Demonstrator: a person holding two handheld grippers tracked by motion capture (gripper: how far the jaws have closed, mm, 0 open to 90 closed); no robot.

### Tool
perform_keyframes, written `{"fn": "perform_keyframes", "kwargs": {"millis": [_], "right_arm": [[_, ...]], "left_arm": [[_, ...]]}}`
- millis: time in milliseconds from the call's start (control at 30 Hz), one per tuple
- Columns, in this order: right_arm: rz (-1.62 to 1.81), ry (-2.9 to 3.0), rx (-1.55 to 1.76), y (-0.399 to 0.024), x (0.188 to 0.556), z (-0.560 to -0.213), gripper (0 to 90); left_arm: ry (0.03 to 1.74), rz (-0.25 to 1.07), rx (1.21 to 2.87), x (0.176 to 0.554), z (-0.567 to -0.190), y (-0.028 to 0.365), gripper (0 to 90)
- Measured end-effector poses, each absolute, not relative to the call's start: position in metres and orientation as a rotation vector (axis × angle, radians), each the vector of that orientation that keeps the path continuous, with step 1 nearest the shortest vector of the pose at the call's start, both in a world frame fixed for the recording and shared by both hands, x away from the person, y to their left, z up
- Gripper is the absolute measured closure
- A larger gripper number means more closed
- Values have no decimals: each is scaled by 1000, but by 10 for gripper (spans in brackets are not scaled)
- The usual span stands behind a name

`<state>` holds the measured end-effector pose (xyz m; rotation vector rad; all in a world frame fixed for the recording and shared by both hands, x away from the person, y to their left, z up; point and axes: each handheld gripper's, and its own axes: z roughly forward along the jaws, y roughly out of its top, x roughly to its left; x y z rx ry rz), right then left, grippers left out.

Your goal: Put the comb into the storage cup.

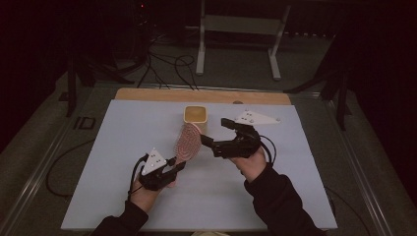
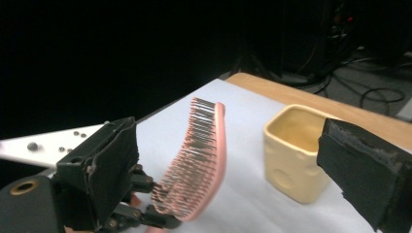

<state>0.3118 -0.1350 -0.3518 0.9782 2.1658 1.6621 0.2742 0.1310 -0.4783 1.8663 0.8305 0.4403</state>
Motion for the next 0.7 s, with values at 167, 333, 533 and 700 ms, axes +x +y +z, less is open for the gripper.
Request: {"fn": "perform_keyframes", "kwargs": {"millis": [167, 333, 533, 700], "right_arm": [[1703, 2178, 1027, -121, 319, -359, 76], [1715, 2206, 1061, -111, 326, -365, 76], [1716, 2234, 1112, -102, 334, -376, 97], [1702, 2250, 1138, -100, 336, -382, 149]], "left_arm": [[826, 443, 1870, 274, -479, 130, 711], [825, 444, 1869, 274, -479, 131, 711], [823, 438, 1865, 275, -479, 131, 711], [821, 441, 1864, 274, -479, 130, 711]]}}
